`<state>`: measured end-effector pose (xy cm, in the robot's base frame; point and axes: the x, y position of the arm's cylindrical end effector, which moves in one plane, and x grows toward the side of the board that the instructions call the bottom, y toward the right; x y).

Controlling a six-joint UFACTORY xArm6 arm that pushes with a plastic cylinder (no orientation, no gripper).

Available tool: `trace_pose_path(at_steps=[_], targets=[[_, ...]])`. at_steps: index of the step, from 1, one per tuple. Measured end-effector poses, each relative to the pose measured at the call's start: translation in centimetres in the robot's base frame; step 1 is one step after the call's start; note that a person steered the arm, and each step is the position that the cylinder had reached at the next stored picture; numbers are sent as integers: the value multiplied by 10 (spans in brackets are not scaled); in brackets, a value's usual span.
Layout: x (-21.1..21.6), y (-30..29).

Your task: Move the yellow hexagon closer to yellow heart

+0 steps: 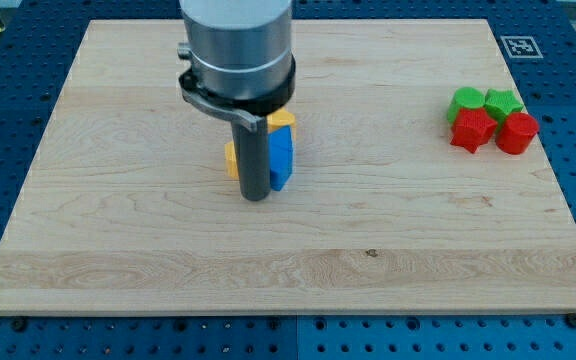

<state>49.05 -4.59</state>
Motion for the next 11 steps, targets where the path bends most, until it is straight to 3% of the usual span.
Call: trace_pose_path(at_steps=[2,4,5,7,9,11], targets=[[0,-13],[29,-9],[27,24],[8,-59],[-53,-61],[-68,-40]])
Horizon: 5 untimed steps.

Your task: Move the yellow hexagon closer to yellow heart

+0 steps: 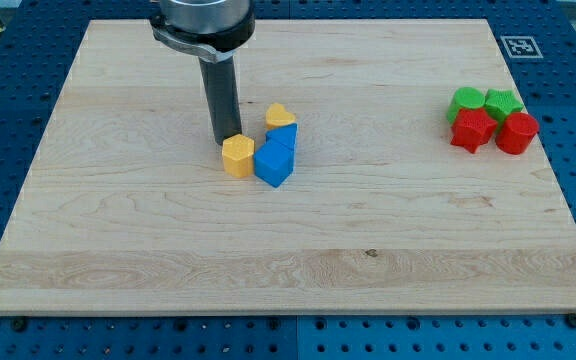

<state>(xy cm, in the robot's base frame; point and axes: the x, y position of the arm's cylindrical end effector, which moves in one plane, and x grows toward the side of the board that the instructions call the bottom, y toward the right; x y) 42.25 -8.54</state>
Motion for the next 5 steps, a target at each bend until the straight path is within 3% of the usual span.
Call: trace_pose_path(at_steps=[1,2,4,5], targets=[[4,-52],[33,-65],[50,15],[37,36]])
